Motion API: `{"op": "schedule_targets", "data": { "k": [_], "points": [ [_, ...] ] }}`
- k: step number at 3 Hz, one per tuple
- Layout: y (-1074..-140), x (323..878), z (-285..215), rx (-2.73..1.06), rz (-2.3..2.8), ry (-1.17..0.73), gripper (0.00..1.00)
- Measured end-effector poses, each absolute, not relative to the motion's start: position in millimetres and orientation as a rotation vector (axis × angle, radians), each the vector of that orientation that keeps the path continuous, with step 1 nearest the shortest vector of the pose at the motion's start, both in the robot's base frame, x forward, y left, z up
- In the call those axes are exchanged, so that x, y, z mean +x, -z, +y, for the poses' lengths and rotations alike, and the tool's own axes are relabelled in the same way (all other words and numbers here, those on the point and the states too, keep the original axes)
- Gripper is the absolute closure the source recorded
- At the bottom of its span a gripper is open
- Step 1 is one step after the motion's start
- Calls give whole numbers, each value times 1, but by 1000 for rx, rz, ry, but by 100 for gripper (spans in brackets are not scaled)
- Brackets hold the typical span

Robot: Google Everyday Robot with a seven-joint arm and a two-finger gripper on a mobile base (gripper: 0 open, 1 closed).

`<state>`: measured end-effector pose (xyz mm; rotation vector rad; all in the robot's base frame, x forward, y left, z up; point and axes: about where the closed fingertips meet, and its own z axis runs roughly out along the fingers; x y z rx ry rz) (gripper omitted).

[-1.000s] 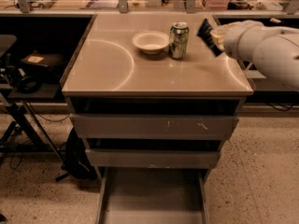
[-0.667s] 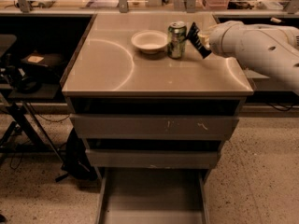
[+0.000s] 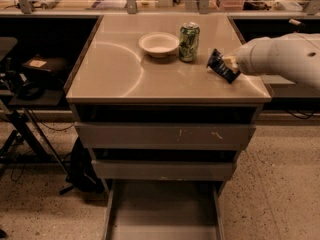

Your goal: Pick rxbar blueberry from bottom drawer and place on counter

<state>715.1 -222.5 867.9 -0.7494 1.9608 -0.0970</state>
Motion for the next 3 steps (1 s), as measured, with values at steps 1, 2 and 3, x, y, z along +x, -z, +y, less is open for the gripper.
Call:
{"op": "schedule_targets", "data": {
  "k": [1,2,3],
  "points": [
    [-860,690,-248,-745,2022,133,100],
    [-860,689,-248,-745,2024,133,81],
    [-860,689,-248,-745,2024,133,58]
  ]
}}
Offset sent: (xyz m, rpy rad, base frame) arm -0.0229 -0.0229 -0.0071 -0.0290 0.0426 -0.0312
